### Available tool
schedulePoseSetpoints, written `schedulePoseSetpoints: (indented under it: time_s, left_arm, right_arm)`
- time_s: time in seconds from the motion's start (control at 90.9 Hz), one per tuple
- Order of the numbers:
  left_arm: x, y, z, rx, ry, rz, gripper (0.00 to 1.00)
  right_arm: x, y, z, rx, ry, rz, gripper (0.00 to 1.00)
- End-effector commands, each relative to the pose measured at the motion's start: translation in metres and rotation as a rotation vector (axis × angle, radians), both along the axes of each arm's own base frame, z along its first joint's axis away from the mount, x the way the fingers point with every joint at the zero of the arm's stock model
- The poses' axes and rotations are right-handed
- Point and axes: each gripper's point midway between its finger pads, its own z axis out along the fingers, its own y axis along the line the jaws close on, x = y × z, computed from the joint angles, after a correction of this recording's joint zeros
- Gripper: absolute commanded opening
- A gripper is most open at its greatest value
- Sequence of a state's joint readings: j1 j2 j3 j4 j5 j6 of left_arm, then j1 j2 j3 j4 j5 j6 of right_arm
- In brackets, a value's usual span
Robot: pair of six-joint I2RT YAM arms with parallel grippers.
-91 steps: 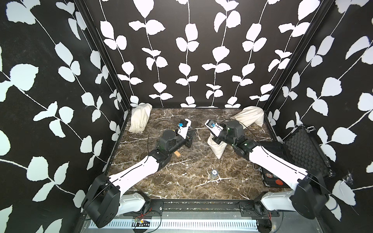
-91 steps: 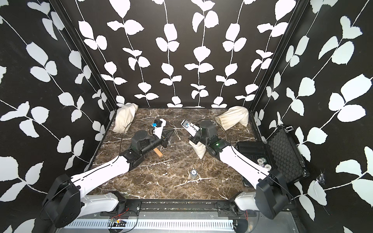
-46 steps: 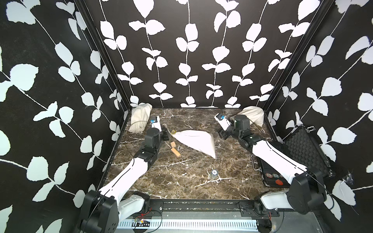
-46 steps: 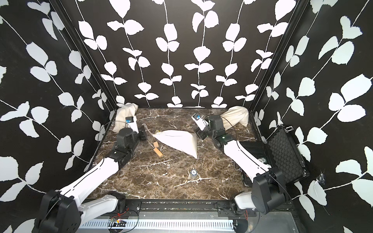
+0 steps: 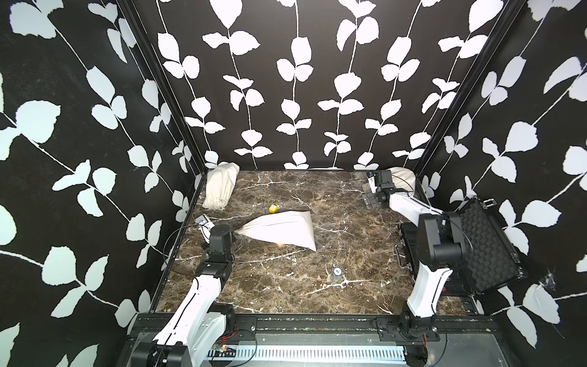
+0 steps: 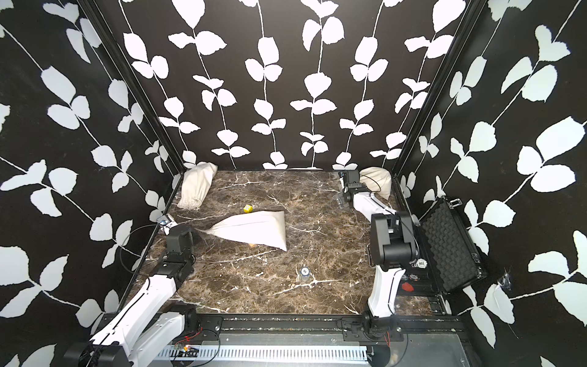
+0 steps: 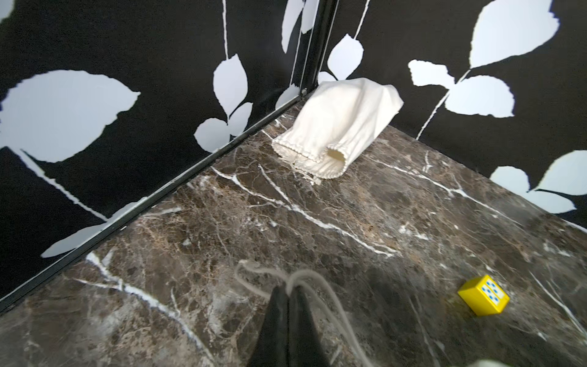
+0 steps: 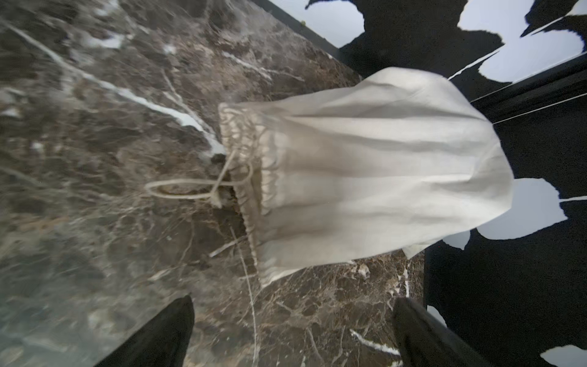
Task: Close the soil bag
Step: Place the soil bag at the center of the board, then move the soil bag to the center of the board.
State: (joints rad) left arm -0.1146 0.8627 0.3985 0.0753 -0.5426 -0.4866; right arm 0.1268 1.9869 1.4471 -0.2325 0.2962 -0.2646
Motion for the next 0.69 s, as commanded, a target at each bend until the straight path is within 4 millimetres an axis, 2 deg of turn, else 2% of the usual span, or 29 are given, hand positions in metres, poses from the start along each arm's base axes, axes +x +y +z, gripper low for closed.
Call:
schedulePoseSetpoints:
  time_s: [0.0,0.088,0.132,0.198,0.253,0.308,0.352,0.44,0.506,0.539,0.682]
  left_arm:
    - [-0.001,0.006,0.008,0.028,-0.004,0.02,0.32]
    - [0.008,-0.009,0.023,0.034,-0.025,-0.084,0.57]
    - [0.015,-0.021,0.033,0.029,-0.042,-0.153,0.63]
    - [0.024,-0.038,0.046,0.025,-0.046,-0.242,0.69]
    - [0.03,-0.055,0.057,0.055,-0.042,-0.312,0.71]
    - [0.034,-0.078,0.067,0.104,-0.049,-0.385,0.73]
    - [0.036,-0.097,0.077,0.15,-0.069,-0.45,0.75]
    - [0.036,-0.138,0.096,0.186,-0.129,-0.594,0.77]
    - [0.035,-0.163,0.107,0.185,-0.168,-0.689,0.8]
    - [0.034,-0.175,0.112,0.181,-0.183,-0.735,0.8]
    - [0.032,-0.213,0.13,0.14,-0.238,-0.87,0.82]
  right_arm:
    - [0.015,-0.015,-0.005,-0.039,0.02,-0.055,1.0]
    - [0.027,-0.022,-0.017,-0.071,0.046,-0.068,0.96]
    - [0.031,-0.023,-0.024,-0.072,0.064,-0.063,0.92]
    - [0.036,-0.024,-0.031,-0.077,0.098,-0.057,0.87]
    - [0.037,-0.023,-0.036,-0.077,0.129,-0.057,0.78]
    - [0.037,-0.024,-0.039,-0.078,0.143,-0.055,0.66]
    - [0.035,-0.023,-0.038,-0.078,0.143,-0.049,0.51]
    - [0.027,-0.021,-0.021,-0.064,0.114,-0.033,0.18]
    - [0.018,-0.012,-0.003,-0.034,0.071,0.004,0.04]
    - [0.011,-0.007,0.009,-0.023,0.045,0.023,0.0]
    - [-0.019,0.014,0.06,0.044,-0.034,0.073,0.0]
